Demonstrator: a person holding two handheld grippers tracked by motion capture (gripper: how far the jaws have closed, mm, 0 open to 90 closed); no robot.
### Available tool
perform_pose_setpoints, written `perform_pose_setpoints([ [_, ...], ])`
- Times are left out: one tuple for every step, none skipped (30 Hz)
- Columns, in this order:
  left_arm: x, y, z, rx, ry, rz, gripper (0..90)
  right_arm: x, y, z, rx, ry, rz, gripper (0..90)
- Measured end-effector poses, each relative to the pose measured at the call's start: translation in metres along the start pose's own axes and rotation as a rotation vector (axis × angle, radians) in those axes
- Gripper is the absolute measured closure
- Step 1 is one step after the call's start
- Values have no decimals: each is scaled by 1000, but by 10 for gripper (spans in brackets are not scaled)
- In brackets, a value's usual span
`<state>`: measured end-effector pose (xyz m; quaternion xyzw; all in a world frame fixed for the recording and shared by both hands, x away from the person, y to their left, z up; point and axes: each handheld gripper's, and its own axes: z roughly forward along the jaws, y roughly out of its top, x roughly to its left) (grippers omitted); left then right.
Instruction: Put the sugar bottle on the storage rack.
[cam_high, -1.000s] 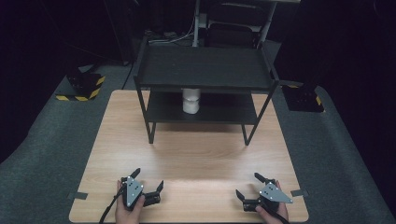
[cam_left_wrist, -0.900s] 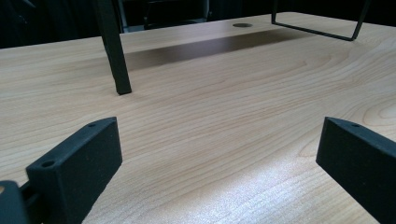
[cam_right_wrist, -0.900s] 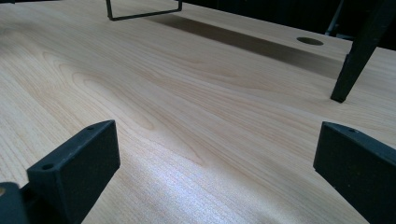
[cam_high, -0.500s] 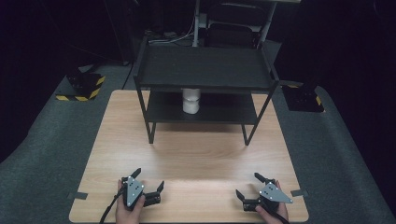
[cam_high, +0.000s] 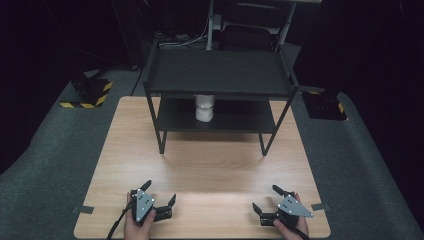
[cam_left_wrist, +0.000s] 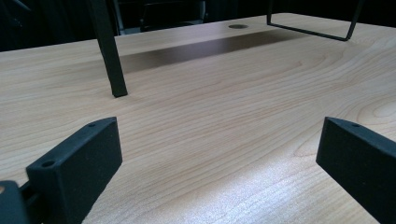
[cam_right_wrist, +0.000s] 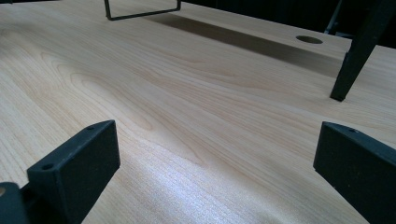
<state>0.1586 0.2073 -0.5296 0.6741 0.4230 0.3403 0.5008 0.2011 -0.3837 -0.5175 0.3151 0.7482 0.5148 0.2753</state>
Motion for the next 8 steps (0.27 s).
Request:
perform_pose_setpoints([
  [0, 0, 0, 1, 0, 0, 5, 0, 0, 0, 0, -1, 0, 0],
  [0, 0, 0, 3, 1, 0, 5, 0, 0, 0, -1, -2, 0, 0],
  [0, 1, 0, 4, 1, 1, 5, 1, 0, 0, -1, -3, -1, 0],
  [0, 1, 0, 5, 2, 1, 5, 1, 0, 0, -2, -5, -1, 0],
  [-1, 1, 1, 6, 2, 1, 5, 1, -1, 0, -3, -6, -1, 0],
  [-1, 1, 1, 8, 3, 0, 5, 2, -1, 0, -4, -8, -3, 0],
  [0, 2, 1, 12, 3, -1, 5, 2, -1, 0, -5, -9, -4, 0],
  [0, 3, 1, 15, 4, -2, 5, 2, -1, -1, -7, -10, -5, 0],
])
